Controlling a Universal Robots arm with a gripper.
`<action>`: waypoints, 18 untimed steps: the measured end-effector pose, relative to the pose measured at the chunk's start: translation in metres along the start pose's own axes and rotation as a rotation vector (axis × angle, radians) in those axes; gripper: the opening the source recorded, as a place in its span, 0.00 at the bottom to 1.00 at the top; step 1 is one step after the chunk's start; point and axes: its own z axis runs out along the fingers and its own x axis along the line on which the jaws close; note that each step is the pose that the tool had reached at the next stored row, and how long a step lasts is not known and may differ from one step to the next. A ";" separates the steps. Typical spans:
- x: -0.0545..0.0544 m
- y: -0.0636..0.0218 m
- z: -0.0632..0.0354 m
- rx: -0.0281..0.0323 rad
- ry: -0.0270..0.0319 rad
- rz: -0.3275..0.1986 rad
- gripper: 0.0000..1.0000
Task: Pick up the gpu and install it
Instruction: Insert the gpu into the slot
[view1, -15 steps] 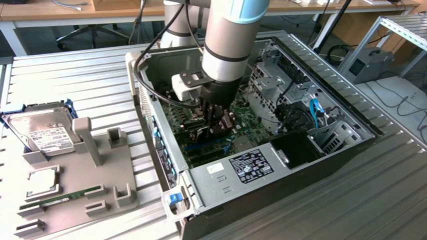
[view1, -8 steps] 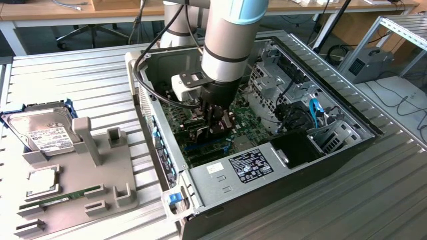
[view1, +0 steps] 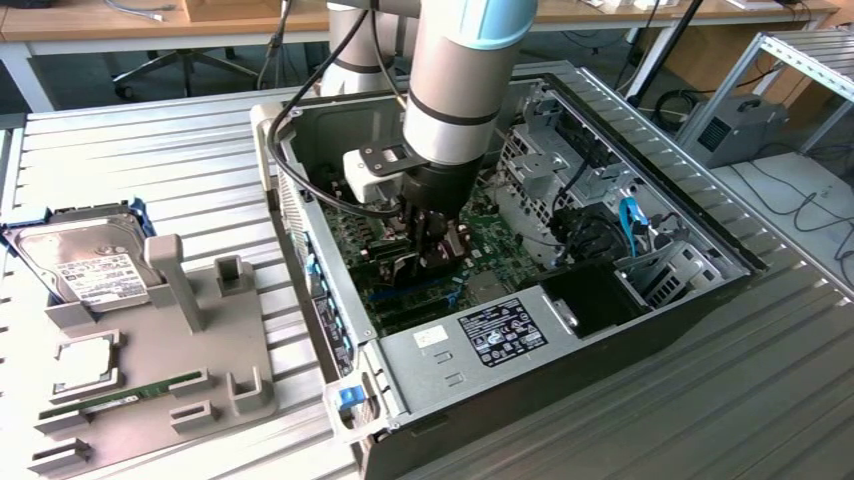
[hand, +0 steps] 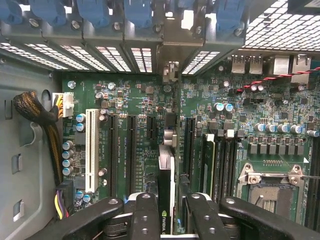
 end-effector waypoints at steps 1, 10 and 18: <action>0.000 0.0000 0.0000 0.0000 0.0001 0.000 0.26; 0.000 0.0000 0.0000 0.0001 0.0000 0.000 0.39; -0.002 0.0000 -0.0188 0.0019 0.0125 0.000 0.45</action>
